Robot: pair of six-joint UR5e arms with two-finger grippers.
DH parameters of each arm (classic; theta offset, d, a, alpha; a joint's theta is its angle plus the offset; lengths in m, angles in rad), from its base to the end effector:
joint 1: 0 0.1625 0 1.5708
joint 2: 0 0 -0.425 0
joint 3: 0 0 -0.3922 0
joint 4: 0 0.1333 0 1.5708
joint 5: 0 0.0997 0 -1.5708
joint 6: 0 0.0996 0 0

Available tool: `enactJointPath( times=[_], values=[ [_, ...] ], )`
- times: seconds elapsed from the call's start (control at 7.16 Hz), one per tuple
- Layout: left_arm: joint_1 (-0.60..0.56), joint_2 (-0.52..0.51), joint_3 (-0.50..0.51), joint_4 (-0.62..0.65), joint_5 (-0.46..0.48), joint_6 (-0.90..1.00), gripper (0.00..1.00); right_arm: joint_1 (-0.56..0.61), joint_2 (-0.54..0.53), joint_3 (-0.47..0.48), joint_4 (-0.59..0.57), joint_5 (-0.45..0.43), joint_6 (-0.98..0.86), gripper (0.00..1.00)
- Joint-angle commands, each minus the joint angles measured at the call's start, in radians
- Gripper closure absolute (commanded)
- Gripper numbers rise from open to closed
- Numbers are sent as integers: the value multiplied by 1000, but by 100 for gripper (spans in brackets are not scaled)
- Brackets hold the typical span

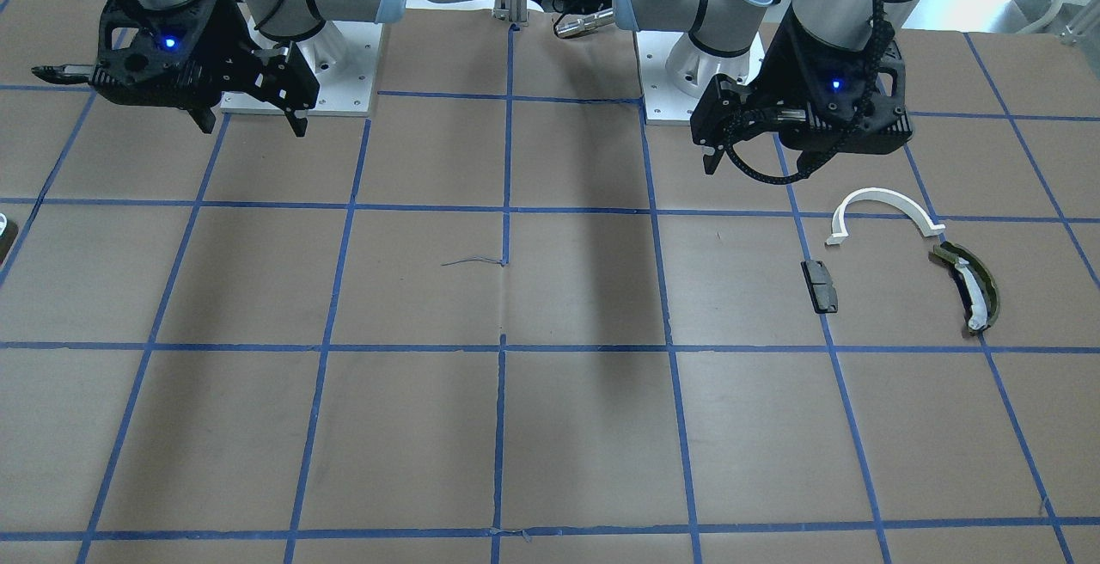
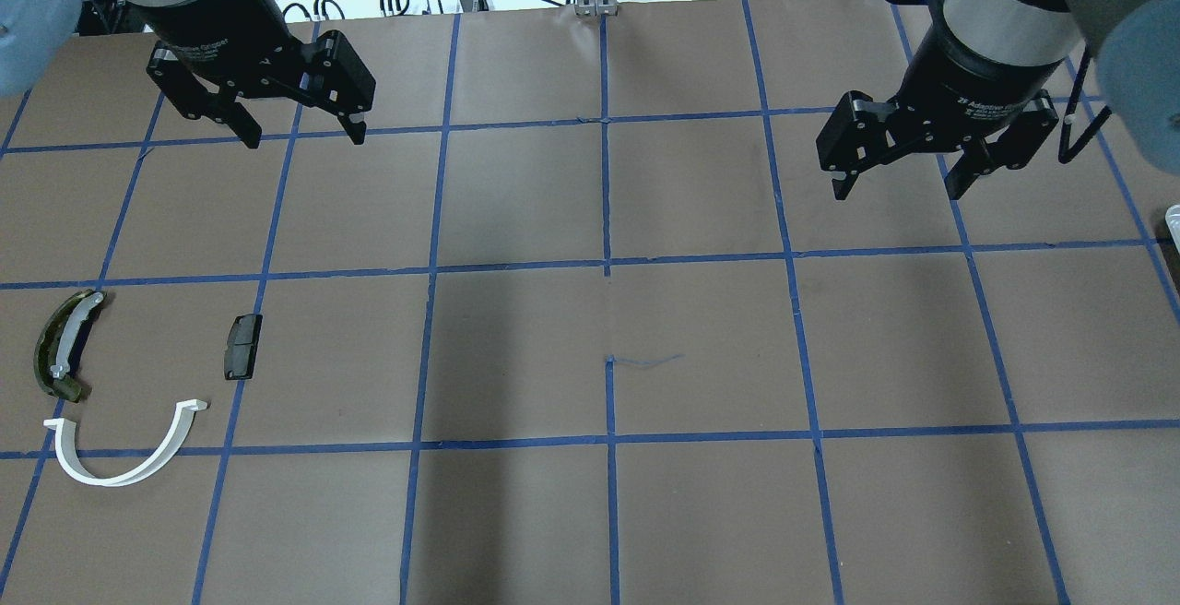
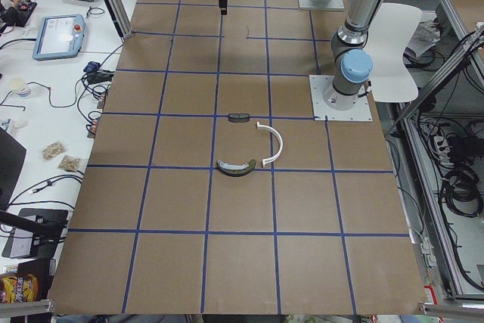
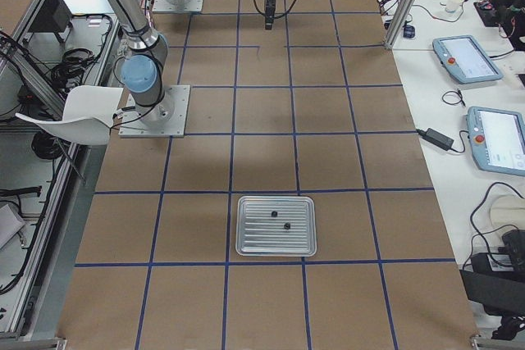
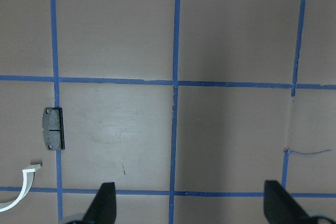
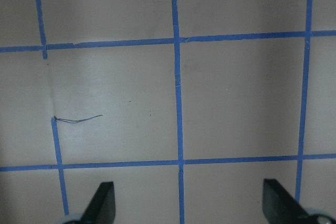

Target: Place bearing gear from tray to pile

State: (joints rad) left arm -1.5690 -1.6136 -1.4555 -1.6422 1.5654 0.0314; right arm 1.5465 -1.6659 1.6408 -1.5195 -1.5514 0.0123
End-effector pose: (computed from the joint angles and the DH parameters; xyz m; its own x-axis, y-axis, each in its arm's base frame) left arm -0.1329 -0.5094 0.5160 -0.9995 0.0296 0.0054 0.0296 0.9996 -0.0013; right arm 0.1243 -0.4519 0.4933 -0.9991 0.0371 -0.0191 0.0366 0.9990 0.0264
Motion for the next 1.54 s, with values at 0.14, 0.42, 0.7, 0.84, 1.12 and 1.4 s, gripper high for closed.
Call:
enactJointPath(
  times=[0.14,0.42,0.7,0.84,1.12,1.4],
  values=[
    [0,3,1,8,-2,33,0,0,-3,2,4,-1,0,0],
    [0,12,0,9,1,33,0,-6,2,7,1,8,-2,0],
    [1,11,1,9,4,35,0,-12,6,10,-10,-5,-5,0],
    [1,0,-6,10,5,33,0,-51,11,10,-11,-7,0,0],
    [1,1,-3,10,4,33,0,-271,11,11,-16,-6,-172,0],
    [1,11,-17,12,5,33,0,-461,93,10,-94,-56,-361,0]
  ],
)
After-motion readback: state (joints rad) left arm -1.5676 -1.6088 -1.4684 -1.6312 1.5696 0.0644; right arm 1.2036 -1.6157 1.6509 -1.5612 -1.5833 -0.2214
